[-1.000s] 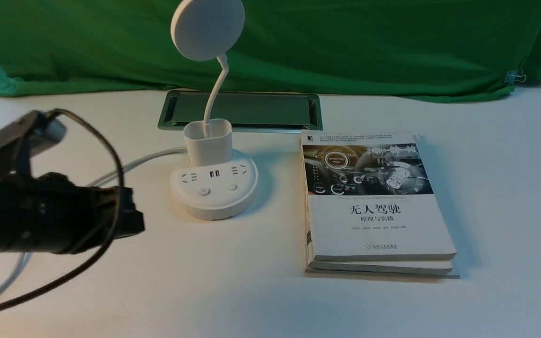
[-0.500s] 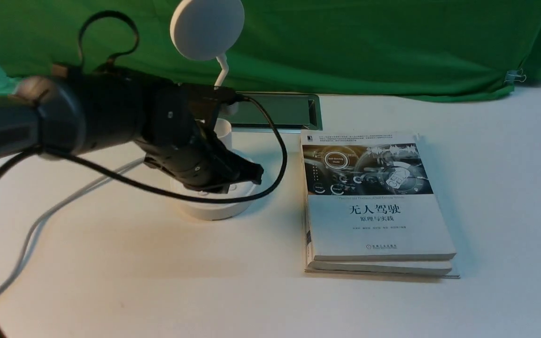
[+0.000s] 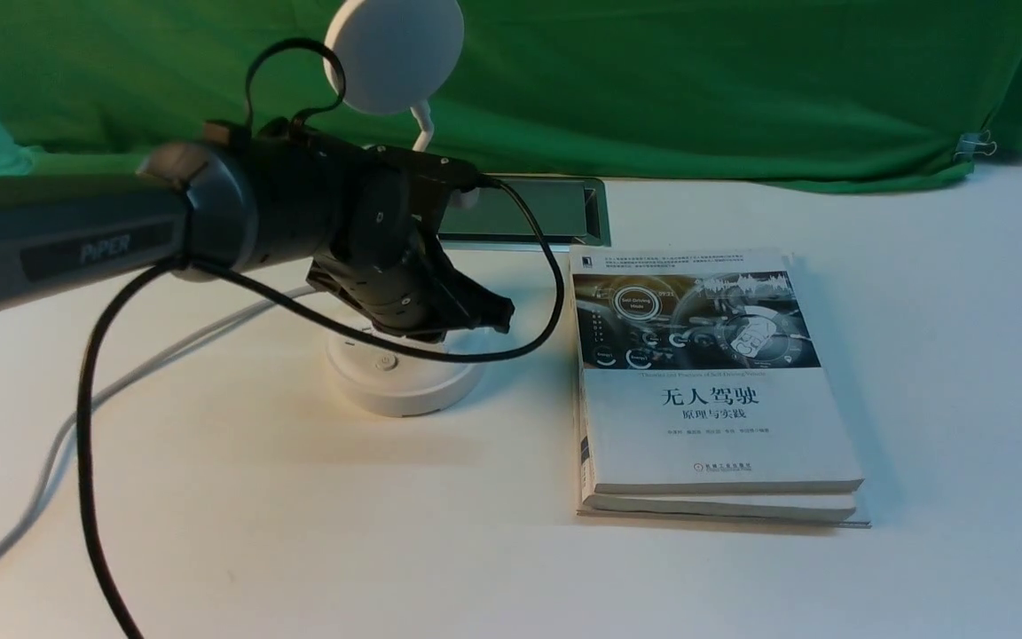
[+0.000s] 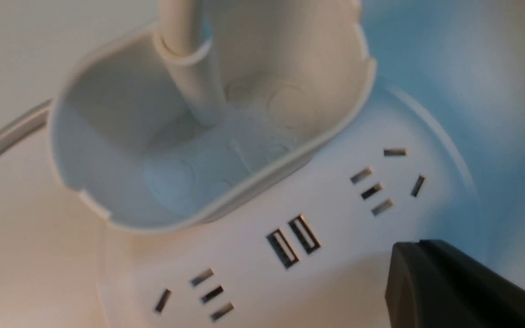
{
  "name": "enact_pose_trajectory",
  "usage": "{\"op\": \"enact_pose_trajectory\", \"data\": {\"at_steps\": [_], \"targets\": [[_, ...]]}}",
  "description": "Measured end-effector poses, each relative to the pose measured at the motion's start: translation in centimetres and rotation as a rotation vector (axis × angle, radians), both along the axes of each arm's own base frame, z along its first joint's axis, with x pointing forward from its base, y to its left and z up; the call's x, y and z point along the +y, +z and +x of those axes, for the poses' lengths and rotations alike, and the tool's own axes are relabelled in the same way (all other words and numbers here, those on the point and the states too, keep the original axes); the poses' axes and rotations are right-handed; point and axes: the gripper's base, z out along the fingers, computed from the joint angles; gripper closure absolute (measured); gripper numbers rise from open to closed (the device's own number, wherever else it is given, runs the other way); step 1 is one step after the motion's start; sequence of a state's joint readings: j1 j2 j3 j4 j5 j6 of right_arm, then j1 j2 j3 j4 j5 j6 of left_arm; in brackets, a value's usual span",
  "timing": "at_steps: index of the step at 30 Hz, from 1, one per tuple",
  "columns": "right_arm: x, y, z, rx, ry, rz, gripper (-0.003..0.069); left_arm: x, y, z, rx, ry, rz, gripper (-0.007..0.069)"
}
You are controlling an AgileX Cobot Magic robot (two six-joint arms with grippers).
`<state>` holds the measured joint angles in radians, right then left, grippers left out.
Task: Turn on the desk lamp on the white desktop with your hand.
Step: 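Press the power button on the lamp base to turn the lamp on with the left gripper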
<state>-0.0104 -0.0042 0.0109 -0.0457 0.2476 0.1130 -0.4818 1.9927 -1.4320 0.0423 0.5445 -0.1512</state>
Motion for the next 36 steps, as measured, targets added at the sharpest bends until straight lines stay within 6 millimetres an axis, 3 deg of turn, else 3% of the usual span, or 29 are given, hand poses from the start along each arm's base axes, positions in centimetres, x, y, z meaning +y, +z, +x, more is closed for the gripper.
{"op": "enact_pose_trajectory", "data": {"at_steps": [24,30,34,36], "targets": [[0.0,0.0,0.0,0.000,0.000,0.000,0.0419,-0.4,-1.9,0.1,0.100,0.014,0.005,0.0625],[0.0,0.0,0.0,0.000,0.000,0.000,0.0419,0.0,-0.4,-0.5,0.094,0.012,0.000,0.0624],[0.0,0.0,0.0,0.000,0.000,0.000,0.0419,0.6,2.9,-2.2,0.122,0.013,-0.012,0.0624],[0.0,0.0,0.0,0.000,0.000,0.000,0.0419,0.8,3.5,-3.1,0.158,-0.001,-0.014,0.0624]]}}
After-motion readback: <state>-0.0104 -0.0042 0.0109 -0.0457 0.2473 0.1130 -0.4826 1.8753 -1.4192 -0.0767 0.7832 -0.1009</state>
